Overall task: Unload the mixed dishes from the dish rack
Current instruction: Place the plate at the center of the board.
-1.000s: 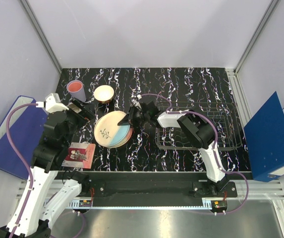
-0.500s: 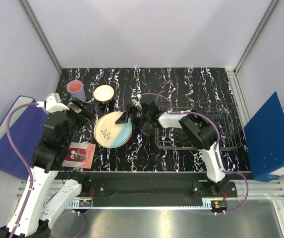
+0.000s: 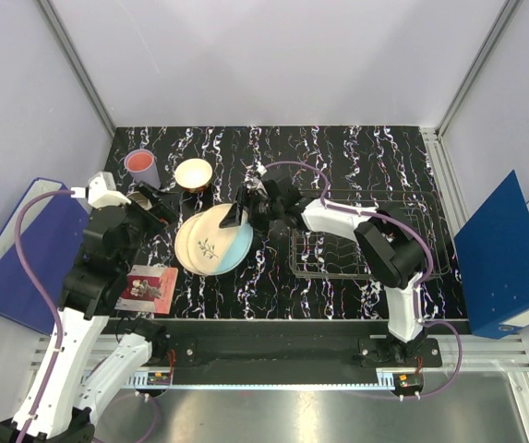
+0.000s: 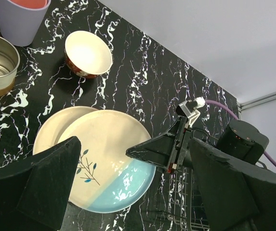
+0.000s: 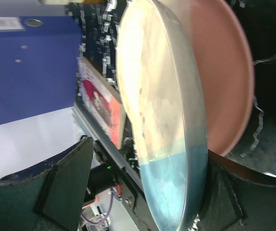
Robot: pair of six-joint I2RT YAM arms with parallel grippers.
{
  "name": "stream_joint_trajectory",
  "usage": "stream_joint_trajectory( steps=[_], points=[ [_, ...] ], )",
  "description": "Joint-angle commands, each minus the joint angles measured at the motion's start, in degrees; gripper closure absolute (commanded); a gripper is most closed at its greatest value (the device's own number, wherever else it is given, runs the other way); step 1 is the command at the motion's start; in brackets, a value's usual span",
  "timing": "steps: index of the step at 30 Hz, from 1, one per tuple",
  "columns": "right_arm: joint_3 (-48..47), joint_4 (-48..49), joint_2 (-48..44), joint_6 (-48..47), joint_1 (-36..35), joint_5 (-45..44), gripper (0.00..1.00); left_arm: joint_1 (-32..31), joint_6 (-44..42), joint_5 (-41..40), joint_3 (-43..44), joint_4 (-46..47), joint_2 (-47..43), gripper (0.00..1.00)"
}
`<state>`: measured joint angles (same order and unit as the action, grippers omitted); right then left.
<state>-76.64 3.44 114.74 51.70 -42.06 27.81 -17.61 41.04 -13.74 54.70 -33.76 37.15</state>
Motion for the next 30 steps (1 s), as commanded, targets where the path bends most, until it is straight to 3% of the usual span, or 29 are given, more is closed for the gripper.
stream_joint_trajectory(
  steps=[1,3,5,6,9,13,19,22,23,26,30],
  points=[
    [-3.2,-5.5,-2.0,-3.3,-0.5,-2.4,0.18,-0.2,0.5,1.9,-0.6,2.6,0.7,0.01],
    [-3.1,-5.6,-1.1,-3.0,-0.4,-2.2,0.21,-0.2,0.4,2.0,-0.7,2.5,1.0,0.01],
    [-3.3,-5.6,-0.1,-2.8,-0.5,-1.7,0.31,-0.2,0.4,2.0,-0.7,2.6,1.1,0.01],
    [-3.4,-5.6,0.2,-2.7,-0.5,-1.6,0.51,-0.2,0.4,2.0,-0.7,2.6,1.1,0.01],
    [-4.0,-5.6,1.2,-2.3,-0.5,-1.4,0.84,-0.2,0.4,2.3,-0.8,2.5,1.3,0.01],
    [-4.9,-5.8,1.5,-2.5,-0.5,-1.2,1.00,-0.2,0.6,2.2,-0.9,2.6,1.5,0.01],
    [-5.6,-6.3,1.7,-3.0,-0.5,-0.8,0.99,-0.2,0.6,2.7,-1.0,3.0,1.9,0.01],
    [-5.3,-6.7,2.0,-3.1,-0.5,-1.1,0.66,-0.2,0.6,2.9,-1.1,3.1,1.8,0.01],
    [-5.2,-6.8,1.8,-3.0,-0.4,-1.6,0.46,-0.2,0.6,3.0,-1.2,3.1,1.8,0.01],
    [-5.3,-9.1,1.2,-4.0,-0.6,-4.1,0.26,-0.2,0.7,3.3,-1.3,3.1,1.6,0.01],
    [-6.2,-13.9,0.3,-6.2,-0.6,-7.6,0.20,-0.2,0.7,3.5,-1.3,3.1,1.6,0.01]
  ],
)
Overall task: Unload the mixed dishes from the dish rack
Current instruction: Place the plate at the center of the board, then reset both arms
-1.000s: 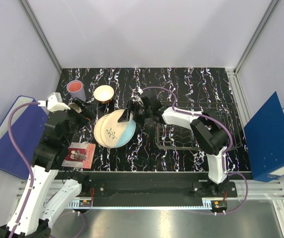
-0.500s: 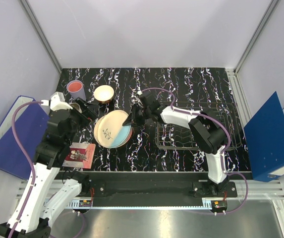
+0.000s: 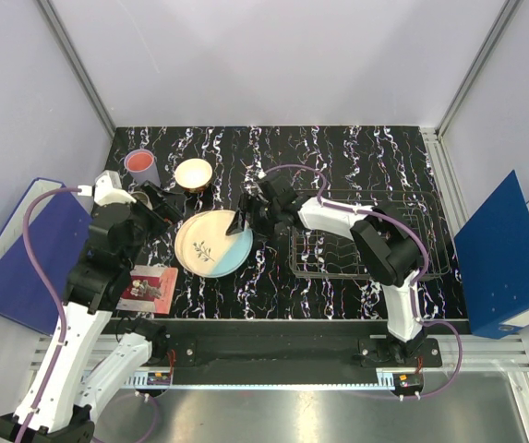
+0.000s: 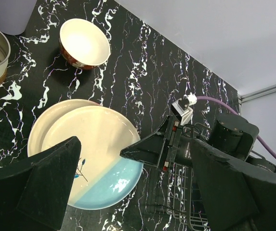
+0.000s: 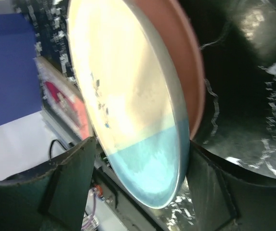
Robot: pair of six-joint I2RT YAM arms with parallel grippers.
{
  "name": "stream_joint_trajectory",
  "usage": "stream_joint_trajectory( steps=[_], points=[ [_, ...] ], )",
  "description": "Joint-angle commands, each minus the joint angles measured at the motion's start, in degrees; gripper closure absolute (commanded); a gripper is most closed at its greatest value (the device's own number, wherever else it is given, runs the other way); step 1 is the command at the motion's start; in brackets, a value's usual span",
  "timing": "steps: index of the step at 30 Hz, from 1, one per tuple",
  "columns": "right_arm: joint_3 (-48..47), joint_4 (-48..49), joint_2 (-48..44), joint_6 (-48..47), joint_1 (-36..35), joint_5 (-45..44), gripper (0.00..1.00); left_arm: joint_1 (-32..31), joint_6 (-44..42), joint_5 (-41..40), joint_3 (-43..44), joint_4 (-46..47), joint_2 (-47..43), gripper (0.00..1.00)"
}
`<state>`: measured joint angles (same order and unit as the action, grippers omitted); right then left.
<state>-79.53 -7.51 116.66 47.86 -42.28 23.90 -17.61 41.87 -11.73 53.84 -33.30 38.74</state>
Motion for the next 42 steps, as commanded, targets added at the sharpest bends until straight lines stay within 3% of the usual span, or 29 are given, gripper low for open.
stream_joint_trajectory(
  steps=[1,17,24,33,42],
  points=[
    [-3.4,-3.6,-1.6,-2.6,-0.3,-4.1,0.19,-0.2,0.0,1.5,-0.5,2.6,0.1,0.01],
    [-9.4,-19.2,0.2,-9.8,-0.7,-18.0,0.17,-0.2,0.1,2.7,-0.5,3.0,1.4,0.01],
    [-5.7,-17.7,-10.6,-13.6,-0.7,-28.3,0.16,-0.2,-1.3,2.4,-0.4,3.1,2.4,0.01],
    [-3.6,-18.1,-32.4,-24.6,-0.7,-38.1,0.14,-0.2,-7.3,5.6,2.1,0.5,8.6,0.01],
    [6.4,-16.1,-42.7,-26.4,-1.0,-38.4,0.13,-0.6,-9.2,7.9,2.8,0.2,11.5,0.01]
  ],
)
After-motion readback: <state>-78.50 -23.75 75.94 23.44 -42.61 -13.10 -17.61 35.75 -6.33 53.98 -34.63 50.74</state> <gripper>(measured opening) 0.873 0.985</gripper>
